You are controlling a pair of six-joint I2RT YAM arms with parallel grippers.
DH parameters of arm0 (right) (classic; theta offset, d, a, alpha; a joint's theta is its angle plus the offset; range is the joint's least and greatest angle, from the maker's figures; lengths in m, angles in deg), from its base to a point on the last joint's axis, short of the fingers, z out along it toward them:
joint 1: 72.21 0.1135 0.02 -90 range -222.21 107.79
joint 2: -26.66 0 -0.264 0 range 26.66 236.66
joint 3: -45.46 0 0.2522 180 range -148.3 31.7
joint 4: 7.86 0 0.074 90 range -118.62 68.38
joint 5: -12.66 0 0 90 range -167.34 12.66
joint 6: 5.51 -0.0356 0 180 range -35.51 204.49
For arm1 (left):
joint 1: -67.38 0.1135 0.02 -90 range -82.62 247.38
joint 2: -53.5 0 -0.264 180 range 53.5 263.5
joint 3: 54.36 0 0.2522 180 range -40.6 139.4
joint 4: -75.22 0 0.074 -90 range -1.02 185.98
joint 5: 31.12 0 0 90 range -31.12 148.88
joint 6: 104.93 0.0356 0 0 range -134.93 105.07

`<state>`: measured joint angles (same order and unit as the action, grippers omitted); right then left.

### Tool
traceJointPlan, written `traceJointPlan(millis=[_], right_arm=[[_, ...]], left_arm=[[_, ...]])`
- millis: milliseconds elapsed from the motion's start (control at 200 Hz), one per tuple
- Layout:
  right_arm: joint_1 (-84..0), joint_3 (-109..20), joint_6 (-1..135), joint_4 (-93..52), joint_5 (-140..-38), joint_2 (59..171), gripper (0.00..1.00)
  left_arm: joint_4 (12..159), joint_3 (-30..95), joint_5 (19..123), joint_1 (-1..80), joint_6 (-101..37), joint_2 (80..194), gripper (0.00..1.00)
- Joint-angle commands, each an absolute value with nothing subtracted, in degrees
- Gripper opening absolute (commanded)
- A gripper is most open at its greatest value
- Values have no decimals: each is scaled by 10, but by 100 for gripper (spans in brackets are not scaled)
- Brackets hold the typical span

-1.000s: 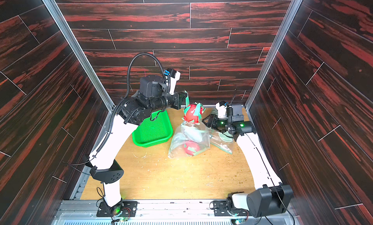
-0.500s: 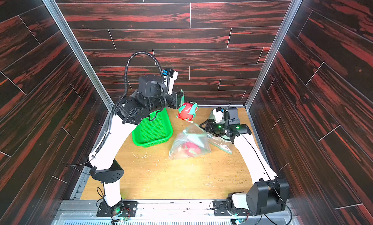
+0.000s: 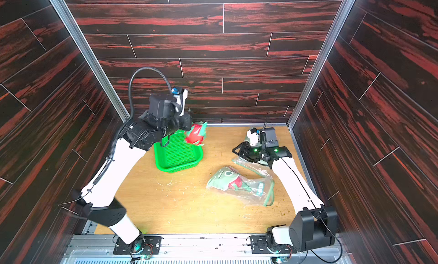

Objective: Open the zip-top bag and take out the dragon fruit
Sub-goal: Place the dragon fruit in the basket.

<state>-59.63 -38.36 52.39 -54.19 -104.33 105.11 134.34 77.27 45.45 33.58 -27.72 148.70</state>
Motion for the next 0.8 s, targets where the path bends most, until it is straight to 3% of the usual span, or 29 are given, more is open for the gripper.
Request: traceJointPlan(millis=[0, 316, 797], right_arm=[[-595, -395, 540, -561, -1026, 1051, 46], [-602, -420, 566, -610, -986, 1031, 47], [-668, -392, 597, -698, -955, 943, 52]], left_arm=[[1260, 695, 461, 374, -317, 1446, 0], [1134, 523, 481, 465, -377, 1432, 0], [1051, 562, 468, 540, -414, 1572, 0]])
